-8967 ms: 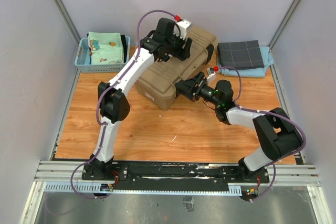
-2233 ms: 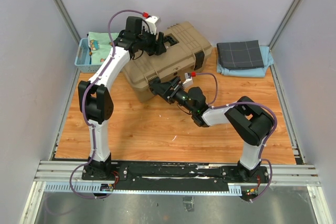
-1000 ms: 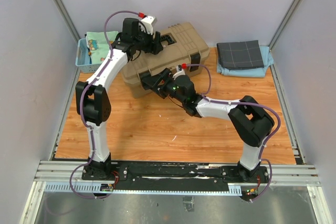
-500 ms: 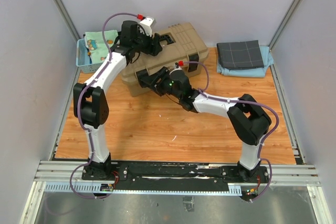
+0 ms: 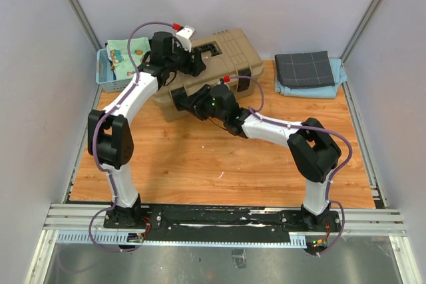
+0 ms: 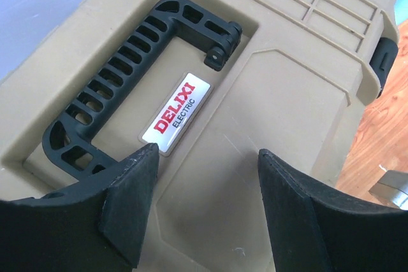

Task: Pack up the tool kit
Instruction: Close the toolbox at the center of the board.

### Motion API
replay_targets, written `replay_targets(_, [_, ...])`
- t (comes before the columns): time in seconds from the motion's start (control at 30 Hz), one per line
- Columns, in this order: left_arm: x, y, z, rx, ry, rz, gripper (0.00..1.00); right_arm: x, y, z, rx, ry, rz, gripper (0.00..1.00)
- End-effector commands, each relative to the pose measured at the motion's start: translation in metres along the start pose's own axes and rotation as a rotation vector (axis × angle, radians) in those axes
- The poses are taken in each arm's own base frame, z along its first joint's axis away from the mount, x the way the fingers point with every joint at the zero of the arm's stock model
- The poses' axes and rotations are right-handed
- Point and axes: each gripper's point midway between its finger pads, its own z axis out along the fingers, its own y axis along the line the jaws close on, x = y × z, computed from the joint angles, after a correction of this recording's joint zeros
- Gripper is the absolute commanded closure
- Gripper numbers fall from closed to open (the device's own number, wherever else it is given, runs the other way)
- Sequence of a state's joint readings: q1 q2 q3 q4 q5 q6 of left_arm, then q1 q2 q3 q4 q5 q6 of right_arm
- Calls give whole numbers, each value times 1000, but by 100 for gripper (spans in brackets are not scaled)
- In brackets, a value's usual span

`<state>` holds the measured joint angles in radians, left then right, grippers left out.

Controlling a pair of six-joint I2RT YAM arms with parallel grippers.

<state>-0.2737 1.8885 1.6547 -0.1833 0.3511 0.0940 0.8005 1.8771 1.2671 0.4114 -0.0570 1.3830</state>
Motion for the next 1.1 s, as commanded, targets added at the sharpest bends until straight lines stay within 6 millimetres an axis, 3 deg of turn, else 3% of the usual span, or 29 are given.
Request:
replay_targets(0.0, [150, -5, -31, -32, 508, -213, 32, -40, 19, 10, -30, -195, -11, 54])
replay_targets(0.1, [124, -5, -35, -37, 455, -194, 32, -39, 19, 12, -32, -192, -15, 54])
replay_targets(0.33, [22, -10, -70, -38, 261, -90, 31, -42, 22, 16, -52, -201, -19, 54])
replay_targets(0.47, [0, -14, -95, -44, 226, -20, 31, -44, 24, 19, -59, -204, -21, 54])
replay_targets(0.57, [-2, -18, -117, -45, 225, 49, 31, -43, 23, 20, -60, -201, -20, 54])
replay_targets(0.8, [21, -14, -165, -114, 256, 226, 30, -40, 19, 25, -65, -187, -8, 54])
replay_targets(0.9, [28, -13, -171, -122, 262, 260, 30, -39, 18, 27, -63, -180, -8, 54])
replay_targets(1.07, [44, -4, -163, -146, 288, 271, 29, -38, 16, 27, -59, -179, -12, 54])
